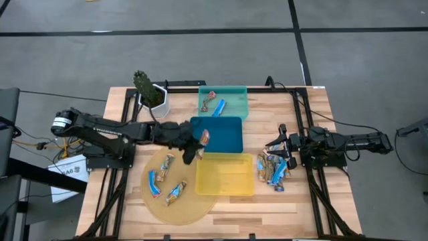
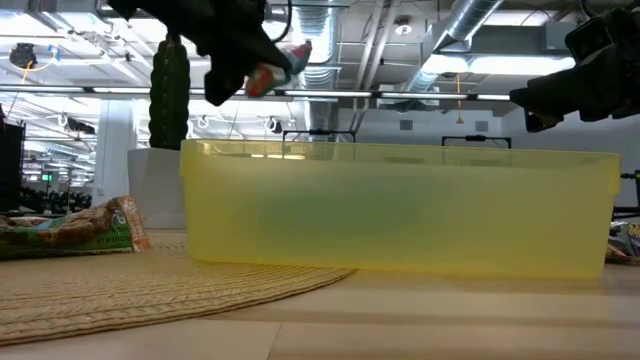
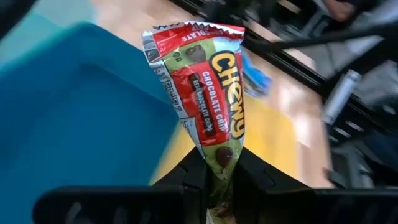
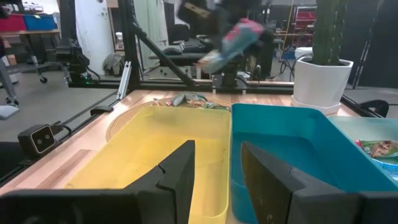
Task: Pick and place Granola Bars by type
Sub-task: Put the red granola bar into the green bin
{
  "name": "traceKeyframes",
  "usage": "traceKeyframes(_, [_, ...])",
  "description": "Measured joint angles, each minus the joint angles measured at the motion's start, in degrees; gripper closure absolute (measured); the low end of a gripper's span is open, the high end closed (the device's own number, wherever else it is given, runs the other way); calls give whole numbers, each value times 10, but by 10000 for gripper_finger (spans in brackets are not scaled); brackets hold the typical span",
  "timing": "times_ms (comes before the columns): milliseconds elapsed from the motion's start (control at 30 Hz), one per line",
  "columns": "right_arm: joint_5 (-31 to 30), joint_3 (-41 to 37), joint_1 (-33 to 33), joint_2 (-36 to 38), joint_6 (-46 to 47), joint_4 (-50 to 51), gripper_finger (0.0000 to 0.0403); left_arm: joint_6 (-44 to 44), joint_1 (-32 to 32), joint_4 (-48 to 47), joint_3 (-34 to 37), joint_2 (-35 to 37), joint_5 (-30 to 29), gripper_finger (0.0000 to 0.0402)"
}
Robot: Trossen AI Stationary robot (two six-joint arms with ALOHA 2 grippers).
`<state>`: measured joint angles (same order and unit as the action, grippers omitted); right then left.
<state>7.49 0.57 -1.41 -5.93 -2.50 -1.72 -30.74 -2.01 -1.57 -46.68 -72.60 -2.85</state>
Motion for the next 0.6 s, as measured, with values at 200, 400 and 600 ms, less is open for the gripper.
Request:
traceKeyframes(200, [0, 0, 0, 0, 0, 0, 278, 35, 74, 0, 0, 0, -27, 366])
traceKeyframes(400, [0, 0, 0, 0, 0, 0, 278, 76, 152, 22, 0, 0, -41, 366])
traceKeyframes(600, [0, 0, 0, 0, 0, 0, 278, 101, 226, 39, 0, 0, -35, 366])
